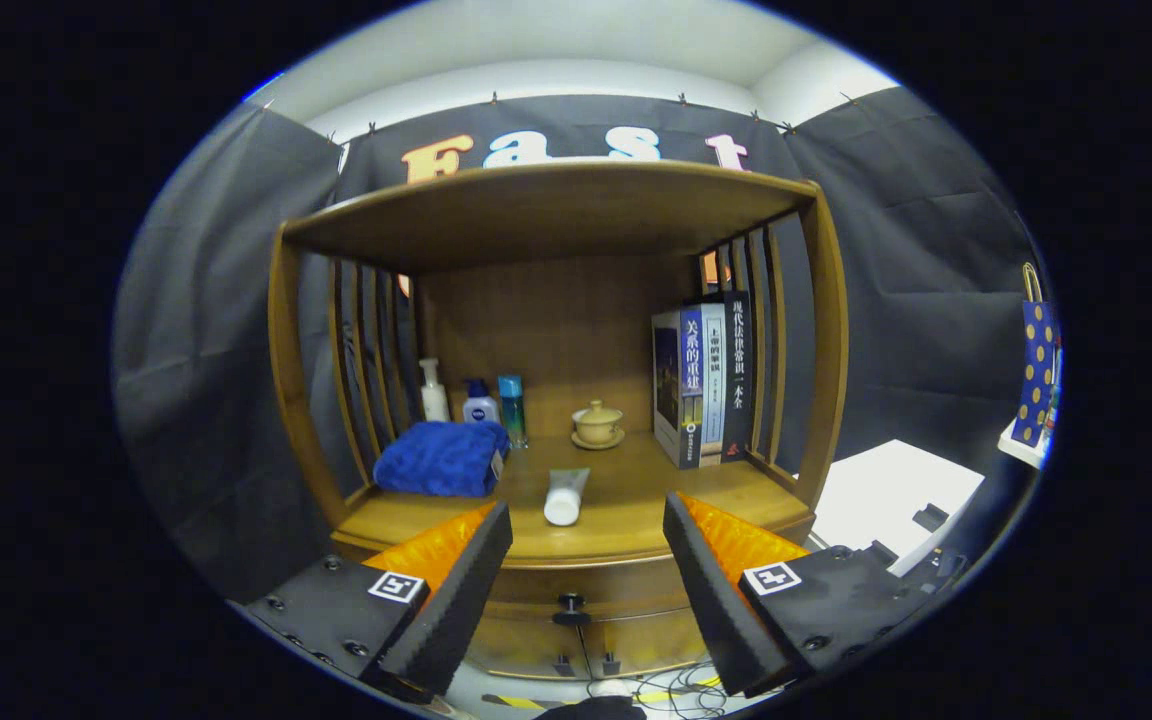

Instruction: Pull open the drawer, take out the items inside it, and place them on the countertop above the cabinet.

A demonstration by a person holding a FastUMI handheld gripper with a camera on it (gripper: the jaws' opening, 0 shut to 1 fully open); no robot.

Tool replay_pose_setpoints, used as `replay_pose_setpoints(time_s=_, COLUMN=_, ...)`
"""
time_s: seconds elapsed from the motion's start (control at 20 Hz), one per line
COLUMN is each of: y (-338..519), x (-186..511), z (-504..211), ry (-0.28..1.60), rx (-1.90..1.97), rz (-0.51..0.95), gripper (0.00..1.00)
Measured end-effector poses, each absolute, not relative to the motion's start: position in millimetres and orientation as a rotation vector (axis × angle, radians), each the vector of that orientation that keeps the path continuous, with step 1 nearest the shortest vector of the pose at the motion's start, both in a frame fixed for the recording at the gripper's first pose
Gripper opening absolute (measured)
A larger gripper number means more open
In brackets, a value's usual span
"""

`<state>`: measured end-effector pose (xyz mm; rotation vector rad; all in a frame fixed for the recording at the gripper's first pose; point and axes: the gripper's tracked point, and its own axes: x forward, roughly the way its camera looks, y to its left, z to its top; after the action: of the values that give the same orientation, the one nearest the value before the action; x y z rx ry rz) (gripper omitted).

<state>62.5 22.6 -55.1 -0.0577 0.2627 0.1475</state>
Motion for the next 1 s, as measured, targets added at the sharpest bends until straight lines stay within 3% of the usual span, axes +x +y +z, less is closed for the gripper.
replay_pose_setpoints(time_s=0.25, y=13.8, x=56.9, z=-26.1, ry=0.214, rx=-0.127, rz=0.108, gripper=1.00)
replay_pose_setpoints(time_s=1.0, y=11.3, x=51.1, z=-25.5, ry=0.213, rx=-0.111, rz=0.094, gripper=1.00)
